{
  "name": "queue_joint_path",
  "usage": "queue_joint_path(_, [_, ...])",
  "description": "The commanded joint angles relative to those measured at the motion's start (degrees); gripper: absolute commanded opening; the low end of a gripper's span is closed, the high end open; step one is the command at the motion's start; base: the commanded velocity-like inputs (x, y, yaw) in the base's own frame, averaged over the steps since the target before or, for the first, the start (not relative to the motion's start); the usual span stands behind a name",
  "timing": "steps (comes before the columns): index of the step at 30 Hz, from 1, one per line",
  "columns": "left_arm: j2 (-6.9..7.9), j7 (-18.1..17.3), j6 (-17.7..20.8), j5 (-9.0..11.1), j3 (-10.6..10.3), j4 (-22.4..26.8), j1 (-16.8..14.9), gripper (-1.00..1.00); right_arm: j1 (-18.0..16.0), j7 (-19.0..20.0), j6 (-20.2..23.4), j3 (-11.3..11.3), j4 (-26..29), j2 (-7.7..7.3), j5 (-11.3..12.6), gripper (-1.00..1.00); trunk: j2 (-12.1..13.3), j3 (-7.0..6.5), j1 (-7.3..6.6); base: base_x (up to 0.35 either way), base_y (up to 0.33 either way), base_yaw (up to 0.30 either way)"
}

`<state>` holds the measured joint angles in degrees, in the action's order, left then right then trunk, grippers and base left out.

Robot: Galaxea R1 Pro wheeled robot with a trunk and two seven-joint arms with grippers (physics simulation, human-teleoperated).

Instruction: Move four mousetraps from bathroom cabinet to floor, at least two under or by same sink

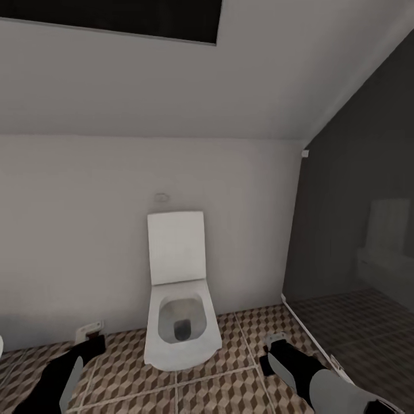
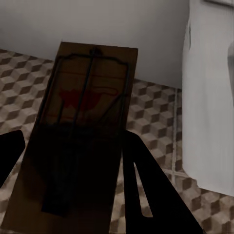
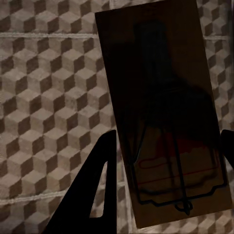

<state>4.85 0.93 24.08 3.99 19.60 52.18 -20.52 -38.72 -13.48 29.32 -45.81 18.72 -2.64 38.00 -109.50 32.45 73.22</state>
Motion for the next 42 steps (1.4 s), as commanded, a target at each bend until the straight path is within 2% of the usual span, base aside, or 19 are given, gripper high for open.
queue_joint_path(1, [-0.04, 0.9, 0.7, 0.1, -1.1, 0.7, 0.0, -1.00, -0.6, -0.5, 0.0, -0.2, 0.2, -0.01, 0.8, -1.00, -0.4, 0.26, 0.22, 0.000, 0.000, 0.000])
queue_joint_path(4, [-0.08, 1.8, 1.6, -0.1, -2.6, 1.4, 0.0, -1.00, -1.6, -0.9, -0.7, 0.1, 0.2, 0.15, 0.8, -1.00, -1.7, 0.79, 0.88, 0.000, 0.000, 0.000])
queue_joint_path(11, [-0.11, 2.5, 3.1, -0.3, -3.7, 1.8, 0.0, -1.00, -3.1, -1.4, -4.3, 1.3, 0.4, 0.43, 0.8, -1.00, -4.5, 2.05, 2.42, 0.000, 0.000, 0.000])
queue_joint_path(25, [-0.09, 2.7, 3.3, -0.6, -3.9, 1.2, 0.0, -1.00, -3.5, -1.3, -4.9, 2.4, 3.0, 0.53, 0.7, -1.00, -10.1, 4.56, 5.49, 0.000, 0.000, 0.000])
queue_joint_path(35, [-0.11, 2.6, 3.3, -2.4, -3.9, 1.6, 0.0, -1.00, -3.5, -1.5, -4.0, 2.5, 4.1, 0.62, 0.7, -1.00, -14.1, 6.36, 7.69, 0.000, 0.000, 0.000])
queue_joint_path(42, [-0.11, 2.6, 3.3, -2.5, -3.9, 1.7, 0.0, -1.00, -3.5, -1.6, -3.7, 2.5, 4.2, 0.62, 0.5, -1.00, -16.9, 7.62, 9.23, 0.000, 0.000, 0.000])
